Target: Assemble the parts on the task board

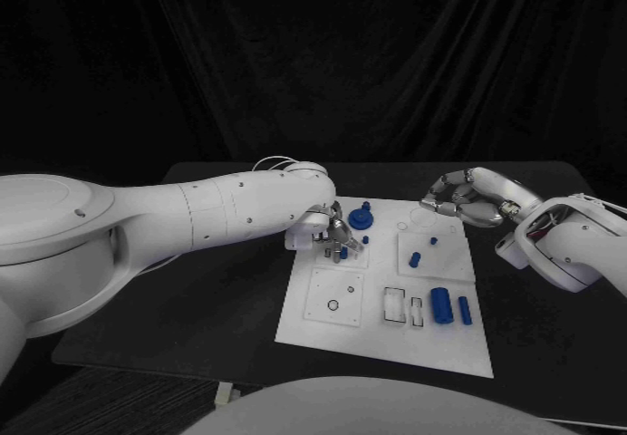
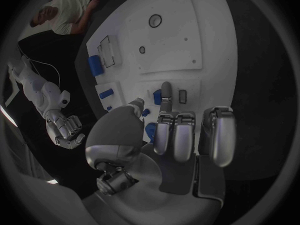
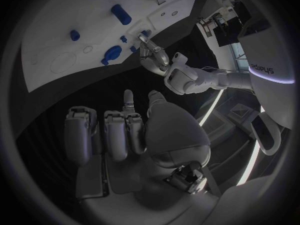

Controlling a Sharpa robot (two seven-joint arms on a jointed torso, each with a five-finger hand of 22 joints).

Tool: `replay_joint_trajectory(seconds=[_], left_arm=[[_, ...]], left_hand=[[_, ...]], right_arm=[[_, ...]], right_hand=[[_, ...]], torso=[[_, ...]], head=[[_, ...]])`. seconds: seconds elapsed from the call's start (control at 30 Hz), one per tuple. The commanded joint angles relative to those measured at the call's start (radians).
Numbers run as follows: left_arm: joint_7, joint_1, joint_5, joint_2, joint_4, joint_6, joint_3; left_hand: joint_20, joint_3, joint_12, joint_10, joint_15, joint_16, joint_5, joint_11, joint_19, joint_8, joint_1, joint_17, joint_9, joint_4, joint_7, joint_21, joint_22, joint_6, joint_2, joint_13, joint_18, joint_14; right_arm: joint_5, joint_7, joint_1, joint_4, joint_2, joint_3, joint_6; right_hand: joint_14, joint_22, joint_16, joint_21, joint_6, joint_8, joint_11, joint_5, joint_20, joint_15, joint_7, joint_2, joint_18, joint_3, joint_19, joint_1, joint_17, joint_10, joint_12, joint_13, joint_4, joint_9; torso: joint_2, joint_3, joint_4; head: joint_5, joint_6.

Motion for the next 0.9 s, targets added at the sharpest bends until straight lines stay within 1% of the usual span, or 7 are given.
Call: replay_joint_trajectory(seconds=[0.03,0.23,0.33,0.53,0.63,0.73,0.9], left_arm=[[0.018,-0.005,0.006,-0.013,0.018,-0.024,-0.002],[0.022,0.006,0.006,-0.064,0.075,-0.053,-0.001],[0.019,0.023,0.006,-0.094,0.106,-0.061,-0.001],[0.03,0.077,0.006,-0.156,0.17,-0.055,-0.001],[0.053,0.106,0.006,-0.18,0.193,-0.049,-0.001],[0.089,0.138,0.006,-0.201,0.203,-0.032,-0.001],[0.137,0.163,0.016,-0.191,0.152,0.015,-0.001]], left_hand=[[0.005,-0.01,0.003,0.104,0.003,0.003,-0.005,0.009,0.009,0.0,-0.012,0.263,0.003,-0.001,-0.001,-0.005,0.119,-0.004,-0.002,0.263,0.006,0.106],[0.003,-0.025,0.003,0.104,0.002,0.003,-0.005,0.006,0.011,0.004,-0.006,0.263,0.008,-0.004,-0.003,-0.004,0.121,0.002,-0.01,0.263,0.005,0.106],[0.003,-0.029,0.003,0.104,0.001,0.003,-0.005,0.006,0.011,0.006,-0.003,0.263,0.009,-0.004,-0.004,-0.004,0.121,0.003,-0.012,0.263,0.005,0.106],[0.002,-0.038,0.003,0.104,0.0,0.003,-0.004,0.004,0.012,0.012,0.002,0.263,0.015,-0.003,-0.006,-0.003,0.123,0.01,-0.013,0.263,0.005,0.106],[-0.001,-0.046,0.003,0.104,-0.003,0.003,-0.003,0.0,0.014,0.031,0.022,0.263,0.032,-0.006,-0.012,-0.003,0.125,0.021,-0.008,0.263,0.005,0.106],[-0.004,-0.065,0.003,0.104,-0.005,0.003,-0.003,-0.001,0.016,0.079,0.062,0.263,0.091,-0.004,-0.013,-0.002,0.129,-0.018,0.003,0.263,0.004,0.106],[-0.003,-0.081,0.003,0.104,-0.003,0.003,0.012,-0.001,0.021,0.143,0.112,0.263,0.166,-0.007,-0.012,0.003,0.138,-0.067,0.015,0.263,0.002,0.106]], right_arm=[[0.0,-0.01,-0.003,0.001,-0.004,0.001,0.003],[0.0,-0.009,-0.003,0.003,-0.009,0.001,0.001],[0.0,-0.009,-0.003,0.002,-0.011,0.001,0.0],[0.0,-0.01,-0.003,0.002,-0.013,0.001,0.0],[0.0,-0.01,-0.003,0.001,-0.014,0.001,0.0],[0.0,-0.01,-0.003,0.001,-0.014,0.001,0.001],[0.0,-0.013,-0.003,0.001,-0.014,0.001,0.005]], right_hand=[[0.095,0.224,-0.003,-0.006,-0.002,-0.006,0.007,0.0,0.007,0.008,0.005,0.004,0.011,-0.008,0.043,0.008,0.224,0.104,0.003,0.263,0.002,-0.001],[0.096,0.224,-0.003,-0.006,-0.001,-0.005,0.008,-0.002,0.007,0.008,0.005,0.006,0.011,-0.01,0.043,0.005,0.224,0.104,0.003,0.263,0.003,-0.002],[0.096,0.224,-0.003,-0.007,0.001,-0.005,0.008,-0.004,0.007,0.008,0.005,0.006,0.011,-0.011,0.043,0.002,0.224,0.104,0.003,0.263,0.003,-0.002],[0.096,0.224,-0.003,-0.006,0.002,-0.004,0.008,-0.005,0.007,0.008,0.005,0.007,0.011,-0.013,0.043,0.0,0.225,0.104,0.003,0.263,0.003,-0.002],[0.096,0.224,-0.003,-0.007,0.003,-0.004,0.008,-0.005,0.007,0.008,0.005,0.008,0.011,-0.013,0.043,-0.001,0.224,0.104,0.003,0.263,0.003,-0.002],[0.096,0.224,-0.003,-0.007,0.003,-0.004,0.008,-0.006,0.007,0.008,0.005,0.009,0.011,-0.014,0.043,-0.003,0.225,0.104,0.003,0.263,0.003,-0.002],[0.096,0.224,-0.003,-0.007,0.004,-0.004,0.008,-0.006,0.007,0.008,0.005,0.009,0.011,-0.015,0.043,-0.005,0.225,0.104,0.003,0.263,0.004,-0.002]], torso=[[0.0,-0.0001,0.0004],[0.0,-0.0005,0.0002],[0.0,-0.0008,0.0005],[-0.001,-0.0004,0.0002],[-0.001,-0.0002,-0.0001],[0.0,-0.0001,0.0003],[0.0,0.0,-0.0005]], head=[[-0.001,0.0],[-0.005,0.0],[-0.006,0.0],[-0.008,0.0],[-0.01,0.0],[-0.013,0.0],[-0.012,0.0]])
